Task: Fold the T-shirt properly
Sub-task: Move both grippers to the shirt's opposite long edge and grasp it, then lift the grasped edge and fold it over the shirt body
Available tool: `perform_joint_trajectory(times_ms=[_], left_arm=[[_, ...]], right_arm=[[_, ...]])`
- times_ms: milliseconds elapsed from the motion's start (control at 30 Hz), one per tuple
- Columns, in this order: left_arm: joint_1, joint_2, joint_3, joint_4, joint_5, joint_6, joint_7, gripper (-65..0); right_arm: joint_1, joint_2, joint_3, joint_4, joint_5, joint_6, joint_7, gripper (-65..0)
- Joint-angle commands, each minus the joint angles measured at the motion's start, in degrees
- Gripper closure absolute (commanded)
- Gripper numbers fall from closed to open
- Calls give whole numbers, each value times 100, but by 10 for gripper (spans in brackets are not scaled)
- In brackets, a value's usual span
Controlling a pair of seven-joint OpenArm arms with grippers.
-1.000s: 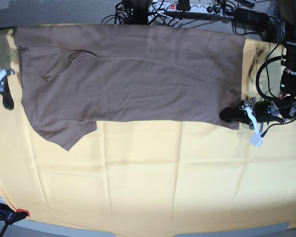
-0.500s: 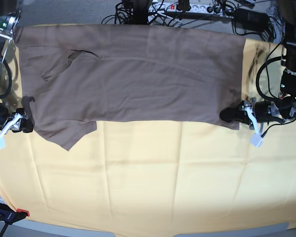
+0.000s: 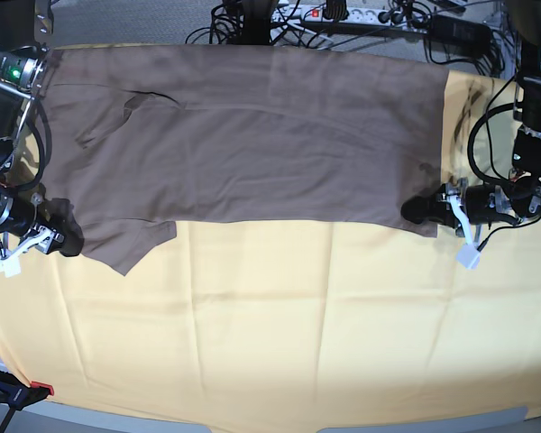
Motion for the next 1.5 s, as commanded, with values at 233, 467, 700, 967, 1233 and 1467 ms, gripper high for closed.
perform_joint_trajectory(times_ms=[233, 467, 700, 967, 1233, 1467], left_arm=[[-127, -107, -39, 48, -39, -28, -26, 0], [-131, -107, -39, 48, -15, -28, -98, 0], [-297, -105, -498, 48, 94, -28, -229, 0], [-608, 164, -730, 48, 1329, -28, -1488, 0], [-859, 713, -730, 48, 2686, -28, -2529, 0], [-1091, 905, -726, 46, 3613, 358, -3187, 0]], right_arm=[[111, 120, 0, 55, 184, -5, -337, -129], [131, 122, 0, 55, -258, -5, 422, 0], [393, 122, 0, 55, -404, -5, 570, 0], [879, 120, -315, 55, -1231, -5, 1281, 0], [1080, 118, -1250, 55, -2426, -85, 2426, 0], [1263, 120, -1399, 55, -2846, -358, 2800, 0]])
